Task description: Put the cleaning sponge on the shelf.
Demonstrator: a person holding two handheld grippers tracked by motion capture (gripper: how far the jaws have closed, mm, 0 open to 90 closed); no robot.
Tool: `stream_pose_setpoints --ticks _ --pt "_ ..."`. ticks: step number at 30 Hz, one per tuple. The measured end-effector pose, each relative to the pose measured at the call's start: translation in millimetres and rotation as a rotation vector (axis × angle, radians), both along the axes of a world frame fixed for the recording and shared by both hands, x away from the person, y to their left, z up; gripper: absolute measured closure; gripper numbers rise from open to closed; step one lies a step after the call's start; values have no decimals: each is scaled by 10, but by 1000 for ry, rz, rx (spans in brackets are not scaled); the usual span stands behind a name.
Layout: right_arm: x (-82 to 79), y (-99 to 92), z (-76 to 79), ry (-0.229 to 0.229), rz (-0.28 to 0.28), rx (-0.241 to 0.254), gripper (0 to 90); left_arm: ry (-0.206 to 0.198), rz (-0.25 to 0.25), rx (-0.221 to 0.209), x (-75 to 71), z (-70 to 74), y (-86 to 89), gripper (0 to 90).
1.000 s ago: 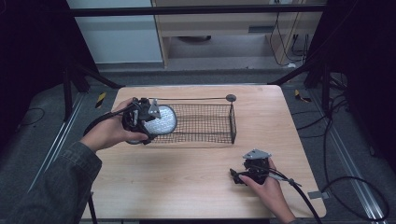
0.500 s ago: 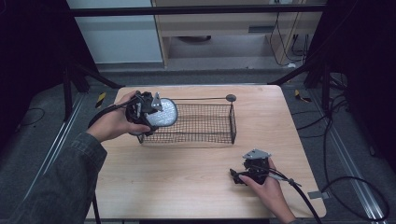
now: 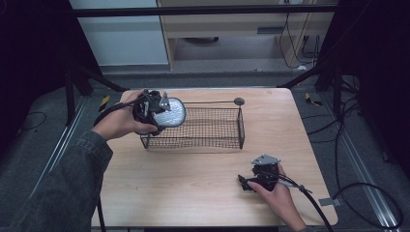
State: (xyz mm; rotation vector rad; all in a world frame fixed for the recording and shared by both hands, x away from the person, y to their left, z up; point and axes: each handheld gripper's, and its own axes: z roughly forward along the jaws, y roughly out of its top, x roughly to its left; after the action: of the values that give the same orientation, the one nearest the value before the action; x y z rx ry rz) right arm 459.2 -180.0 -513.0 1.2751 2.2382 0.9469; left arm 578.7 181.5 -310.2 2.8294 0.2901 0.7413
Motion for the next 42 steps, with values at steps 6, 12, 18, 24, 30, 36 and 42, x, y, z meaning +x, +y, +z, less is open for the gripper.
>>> stream_pose_setpoints --ticks 6,12,18,24,30,36,42 --pt "-4 0 -4 -2 -2 5 8 3 -11 -4 39 4 1 91" --pt "-7 1 -2 -1 -5 4 8 11 -32 -39 128 64 65 90" --pt "-7 0 -3 -3 -4 3 8 6 -44 -54 200 83 91 91" --pt "-7 0 -3 -2 -4 2 7 9 -44 -21 282 -22 68 91" --pt "-9 0 -3 -2 -6 2 8 7 -48 -14 328 -69 28 92" --pt "-9 0 -3 -2 -5 2 8 -11 -54 -12 334 -82 26 95" --pt "-9 0 -3 -2 -6 2 8 -8 -67 0 340 -132 1 95"
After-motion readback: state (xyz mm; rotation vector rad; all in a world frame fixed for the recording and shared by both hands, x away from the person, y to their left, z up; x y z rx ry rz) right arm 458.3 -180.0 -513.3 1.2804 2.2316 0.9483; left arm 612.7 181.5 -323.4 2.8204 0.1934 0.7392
